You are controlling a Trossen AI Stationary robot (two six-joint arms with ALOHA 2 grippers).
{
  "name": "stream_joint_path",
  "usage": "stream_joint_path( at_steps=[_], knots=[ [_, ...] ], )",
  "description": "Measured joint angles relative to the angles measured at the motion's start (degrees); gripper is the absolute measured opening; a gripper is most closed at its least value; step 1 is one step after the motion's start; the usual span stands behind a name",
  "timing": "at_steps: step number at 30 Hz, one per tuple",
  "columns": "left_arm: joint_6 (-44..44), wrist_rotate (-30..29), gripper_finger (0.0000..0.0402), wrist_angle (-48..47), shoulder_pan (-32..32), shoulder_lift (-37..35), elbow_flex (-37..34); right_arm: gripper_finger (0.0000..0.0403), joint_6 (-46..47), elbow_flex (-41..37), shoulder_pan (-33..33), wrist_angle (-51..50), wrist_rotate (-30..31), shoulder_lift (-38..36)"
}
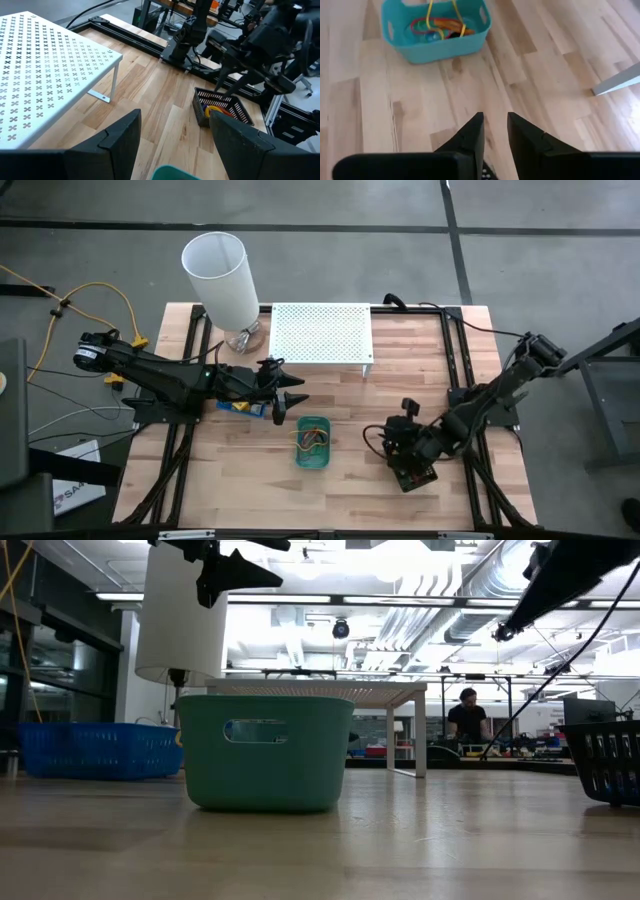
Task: Pick & Place Office Desk Supplies
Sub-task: Put the green bin with rubber bands on the shelf
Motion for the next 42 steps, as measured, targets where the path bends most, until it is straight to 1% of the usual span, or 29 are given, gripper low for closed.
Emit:
stream_joint_path(
  at_steps=[7, 18, 30, 34, 42],
  knots=[
    [-0.01, 0.00, 0.0230, 0.00, 0.00, 0.00, 0.00, 0.0073, -1.26, 0.00, -2.12, 0.16, 0.02, -1.58],
    [-0.01, -0.02, 0.0230, -0.02, 0.00, 0.00, 0.01, 0.0073, -2.05, 0.00, -2.45, 1.21, -0.42, -1.27],
    [-0.01, -0.01, 0.0230, -0.02, 0.00, 0.00, 0.01, 0.0073, -1.95, 0.00, -2.45, 10.42, -0.57, -1.25],
    [-0.01, 0.00, 0.0230, -0.01, 0.00, 0.00, 0.00, 0.0073, -1.95, 0.02, -2.45, 12.09, -0.59, -1.25],
    [-0.01, -0.01, 0.0230, 0.00, 0.00, 0.02, 0.00, 0.0073, -2.08, 0.00, -2.45, 12.28, -0.61, -1.23]
  ],
)
